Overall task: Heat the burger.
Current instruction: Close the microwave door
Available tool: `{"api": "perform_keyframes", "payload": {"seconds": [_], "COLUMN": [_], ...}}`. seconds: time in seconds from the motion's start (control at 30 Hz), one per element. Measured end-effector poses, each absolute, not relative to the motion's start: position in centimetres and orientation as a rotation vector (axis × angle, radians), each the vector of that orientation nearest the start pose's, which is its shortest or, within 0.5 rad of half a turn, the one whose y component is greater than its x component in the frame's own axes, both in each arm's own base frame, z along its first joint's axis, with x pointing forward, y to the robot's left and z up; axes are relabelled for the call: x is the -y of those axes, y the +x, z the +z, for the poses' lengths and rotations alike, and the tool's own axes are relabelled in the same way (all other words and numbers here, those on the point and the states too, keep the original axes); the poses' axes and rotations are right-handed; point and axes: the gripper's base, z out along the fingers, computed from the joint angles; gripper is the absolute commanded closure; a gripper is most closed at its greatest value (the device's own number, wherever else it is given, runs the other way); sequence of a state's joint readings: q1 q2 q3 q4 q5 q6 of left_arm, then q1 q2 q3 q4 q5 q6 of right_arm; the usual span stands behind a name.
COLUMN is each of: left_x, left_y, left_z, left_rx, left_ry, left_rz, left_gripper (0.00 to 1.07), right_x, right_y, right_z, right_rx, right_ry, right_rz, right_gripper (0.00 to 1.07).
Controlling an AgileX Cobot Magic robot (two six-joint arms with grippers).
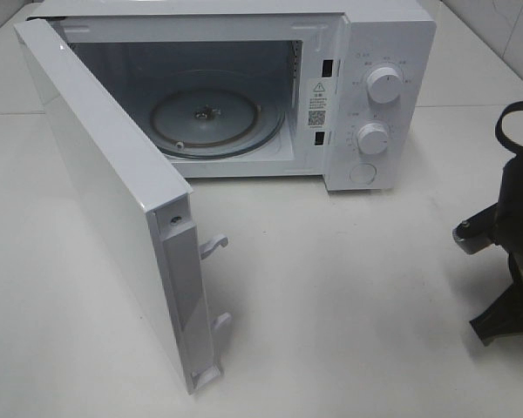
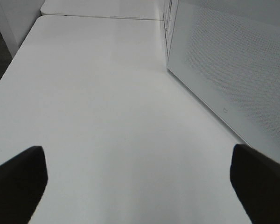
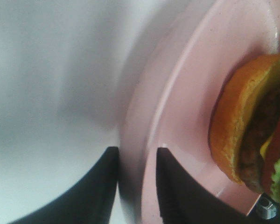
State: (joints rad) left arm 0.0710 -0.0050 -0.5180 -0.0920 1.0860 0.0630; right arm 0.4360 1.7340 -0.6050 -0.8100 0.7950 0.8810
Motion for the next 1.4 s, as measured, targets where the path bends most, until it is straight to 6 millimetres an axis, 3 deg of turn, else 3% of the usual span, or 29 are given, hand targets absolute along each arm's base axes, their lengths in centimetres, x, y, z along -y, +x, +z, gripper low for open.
{"api": "perform_keyframes", "payload": {"seconds": [0.23, 0.37, 0.4, 0.43, 0.47, 0.53, 0.57, 0.63, 1.07, 1.4], "left_x": [0.8, 0.8, 0.8, 0.8, 0.8, 0.8, 0.8, 0.8, 0.8, 0.8], "left_y": [-0.8, -0.8, -0.8, -0.8, -0.8, -0.8, -0.8, -0.8, -0.8, -0.8], "left_z": [28.0, 28.0, 28.0, 28.0, 28.0, 28.0, 28.0, 28.0, 28.0, 28.0], "left_rx": [-2.043, -2.043, -2.043, -2.043, -2.043, -2.043, -2.043, -2.043, -2.043, -2.043], "left_ry": [-0.001, -0.001, -0.001, -0.001, -0.001, -0.001, -0.001, -0.001, -0.001, -0.001], "left_rz": [-0.026, -0.026, -0.026, -0.026, -0.026, -0.026, -0.026, -0.026, -0.026, -0.026], "left_gripper": [0.04, 0.04, 0.04, 0.04, 0.04, 0.04, 0.04, 0.04, 0.04, 0.04], "right_x": [-5.9, -6.5, -6.5, -6.6, -6.6, -6.7, -6.7, -6.6, -4.5, -2.4], "right_y": [22.7, 22.1, 22.1, 21.6, 21.6, 20.5, 20.5, 19.1, 12.9, 8.6], "right_z": [13.5, 17.0, 17.0, 18.6, 18.6, 21.0, 21.0, 23.2, 28.1, 29.5], "right_rx": [-2.911, -2.83, -2.83, -2.79, -2.79, -2.729, -2.729, -2.663, -2.557, -2.451], "right_ry": [-0.275, -0.287, -0.287, -0.295, -0.295, -0.339, -0.339, -0.371, -0.406, -0.354], "right_rz": [-0.682, -0.474, -0.474, -0.376, -0.376, -0.257, -0.257, -0.146, -0.016, 0.021], "right_gripper": [0.57, 0.5, 0.5, 0.43, 0.43, 0.31, 0.31, 0.24, 0.27, 0.29]}}
